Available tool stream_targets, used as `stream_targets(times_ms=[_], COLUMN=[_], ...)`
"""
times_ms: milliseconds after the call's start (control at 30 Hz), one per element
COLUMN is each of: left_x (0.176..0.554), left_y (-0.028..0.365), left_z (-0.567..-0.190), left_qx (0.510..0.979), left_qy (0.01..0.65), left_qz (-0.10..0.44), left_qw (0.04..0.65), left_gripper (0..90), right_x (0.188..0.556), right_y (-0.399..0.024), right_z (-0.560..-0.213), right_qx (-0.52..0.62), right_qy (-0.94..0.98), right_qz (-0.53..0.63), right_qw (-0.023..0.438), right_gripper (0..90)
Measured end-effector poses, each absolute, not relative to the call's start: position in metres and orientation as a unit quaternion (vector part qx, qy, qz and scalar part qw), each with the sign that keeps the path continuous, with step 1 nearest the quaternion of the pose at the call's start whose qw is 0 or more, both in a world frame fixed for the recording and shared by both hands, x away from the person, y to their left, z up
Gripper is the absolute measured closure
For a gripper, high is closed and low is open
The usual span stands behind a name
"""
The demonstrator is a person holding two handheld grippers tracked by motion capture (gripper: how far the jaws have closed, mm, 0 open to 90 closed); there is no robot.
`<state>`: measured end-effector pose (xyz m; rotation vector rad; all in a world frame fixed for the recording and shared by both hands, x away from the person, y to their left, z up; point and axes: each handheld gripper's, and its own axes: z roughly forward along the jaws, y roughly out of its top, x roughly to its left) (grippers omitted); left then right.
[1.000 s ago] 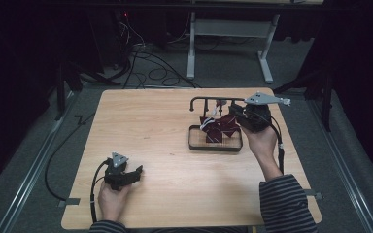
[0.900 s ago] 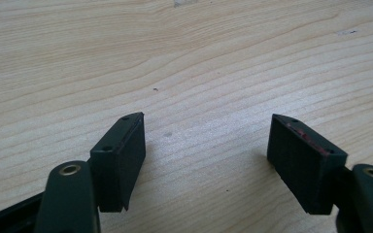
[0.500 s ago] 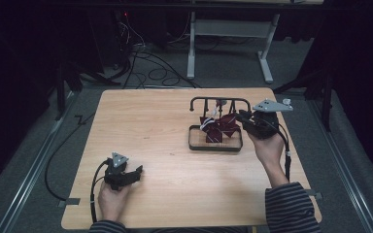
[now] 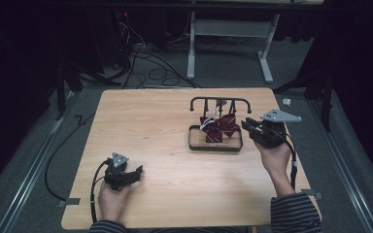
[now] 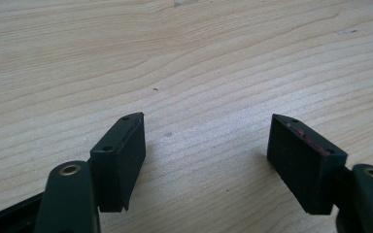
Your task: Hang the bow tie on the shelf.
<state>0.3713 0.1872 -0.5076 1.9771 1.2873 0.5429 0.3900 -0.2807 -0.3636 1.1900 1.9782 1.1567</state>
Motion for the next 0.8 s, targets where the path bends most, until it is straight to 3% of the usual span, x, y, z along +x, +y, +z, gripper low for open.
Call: stream_targets(times_ms=[800], left_x=[0.371], left_y=[0.187], left_z=[-0.508], left_qx=[0.765], left_qy=[0.497], left_qz=[0.211], left_qw=[0.351], left_gripper=[30.6], right_x=[0.360], right_y=[-0.300], right_z=[-0.404], right_qx=[0.471], right_qy=[0.728], right_qz=[0.432], right_qw=[0.250], right_gripper=[75.1])
